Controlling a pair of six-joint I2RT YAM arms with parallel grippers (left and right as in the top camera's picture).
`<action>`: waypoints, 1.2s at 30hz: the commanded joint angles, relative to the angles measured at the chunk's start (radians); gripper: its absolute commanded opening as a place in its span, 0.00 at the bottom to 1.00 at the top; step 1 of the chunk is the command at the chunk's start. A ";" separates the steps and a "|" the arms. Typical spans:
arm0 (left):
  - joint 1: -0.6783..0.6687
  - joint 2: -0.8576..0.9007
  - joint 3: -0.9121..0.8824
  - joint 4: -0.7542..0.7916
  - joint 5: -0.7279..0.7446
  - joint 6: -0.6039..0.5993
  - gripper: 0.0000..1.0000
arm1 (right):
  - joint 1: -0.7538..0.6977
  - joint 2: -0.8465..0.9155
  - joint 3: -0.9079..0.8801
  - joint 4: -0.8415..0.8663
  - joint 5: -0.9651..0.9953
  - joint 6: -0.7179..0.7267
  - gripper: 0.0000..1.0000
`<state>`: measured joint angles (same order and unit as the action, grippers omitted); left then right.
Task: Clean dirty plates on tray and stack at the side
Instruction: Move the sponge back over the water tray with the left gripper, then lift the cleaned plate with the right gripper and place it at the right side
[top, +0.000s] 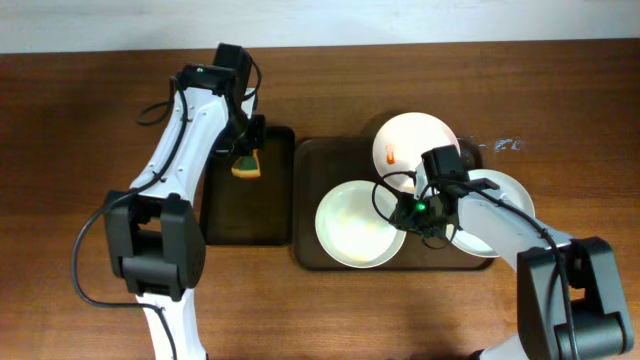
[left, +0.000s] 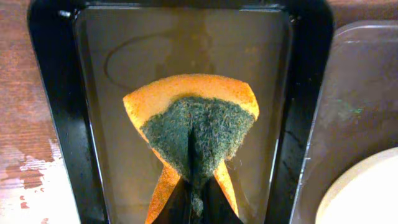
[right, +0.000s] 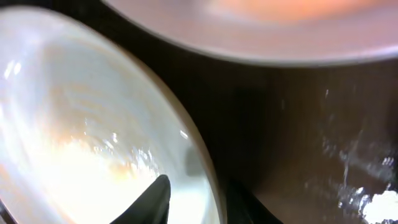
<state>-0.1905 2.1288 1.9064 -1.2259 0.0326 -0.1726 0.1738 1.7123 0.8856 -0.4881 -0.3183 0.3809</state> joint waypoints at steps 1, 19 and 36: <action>-0.001 0.001 -0.010 0.005 -0.014 0.018 0.00 | 0.003 0.034 -0.021 0.022 0.068 -0.055 0.30; -0.001 0.001 -0.010 0.013 -0.014 0.039 0.00 | 0.003 -0.446 0.063 0.049 0.420 -0.229 0.04; -0.001 0.001 -0.010 0.021 -0.014 0.039 0.00 | 0.628 -0.316 0.063 0.164 1.452 -0.316 0.04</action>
<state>-0.1902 2.1288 1.9015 -1.2072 0.0254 -0.1501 0.8181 1.3670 0.9283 -0.3294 1.1824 0.0296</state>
